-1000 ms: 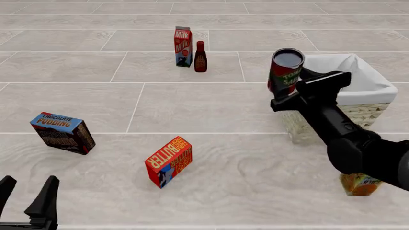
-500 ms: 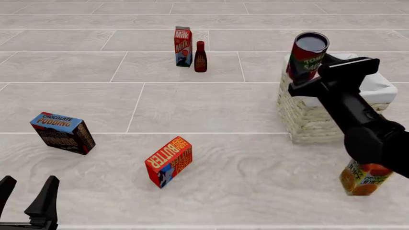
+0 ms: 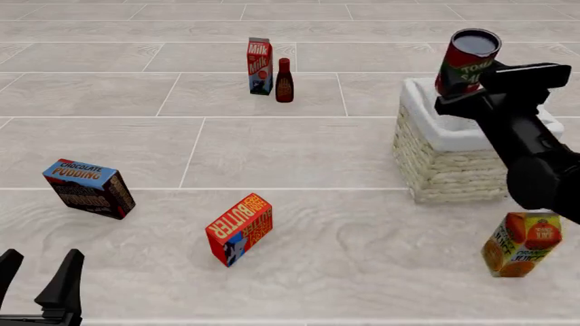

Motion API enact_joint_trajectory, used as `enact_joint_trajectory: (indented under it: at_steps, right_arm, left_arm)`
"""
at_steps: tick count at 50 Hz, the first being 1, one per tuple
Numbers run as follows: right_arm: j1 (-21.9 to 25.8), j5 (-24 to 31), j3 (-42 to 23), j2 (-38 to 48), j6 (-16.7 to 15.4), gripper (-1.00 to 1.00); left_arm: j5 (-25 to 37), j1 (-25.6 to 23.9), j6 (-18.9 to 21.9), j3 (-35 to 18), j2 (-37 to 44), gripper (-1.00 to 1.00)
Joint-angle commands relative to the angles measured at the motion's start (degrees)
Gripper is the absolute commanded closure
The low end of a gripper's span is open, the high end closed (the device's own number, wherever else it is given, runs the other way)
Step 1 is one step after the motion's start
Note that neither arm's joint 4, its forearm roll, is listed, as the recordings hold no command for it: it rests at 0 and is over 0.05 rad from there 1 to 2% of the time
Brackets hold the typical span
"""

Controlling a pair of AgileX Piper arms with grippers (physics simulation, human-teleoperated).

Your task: Pick the tomato sauce and place it in the basket.

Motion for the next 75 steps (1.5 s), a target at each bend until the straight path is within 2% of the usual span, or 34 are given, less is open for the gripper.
enact_joint_trajectory:
  at_steps: [1, 27, 43, 57, 75]
  right_arm:
    - [-3.38, 1.87, -3.61, 1.33, 2.35, 1.00]
    - [-8.19, 5.39, -9.63, 6.58, 1.25, 1.00]
    - [-9.19, 5.93, -11.68, 9.30, 0.90, 1.00]
    - [-8.90, 9.40, -15.04, 12.18, -0.23, 1.00]
    - [-9.77, 9.66, -15.49, 13.05, -0.37, 1.00]
  left_arm:
    - [0.00, 0.00, 0.00, 0.00, 0.00, -1.00]
    - [0.00, 0.00, 0.00, 0.00, 0.00, -1.00]
    - [0.00, 0.00, 0.00, 0.00, 0.00, -1.00]
    - [0.00, 0.00, 0.00, 0.00, 0.00, -1.00]
    - [0.00, 0.00, 0.00, 0.00, 0.00, -1.00]
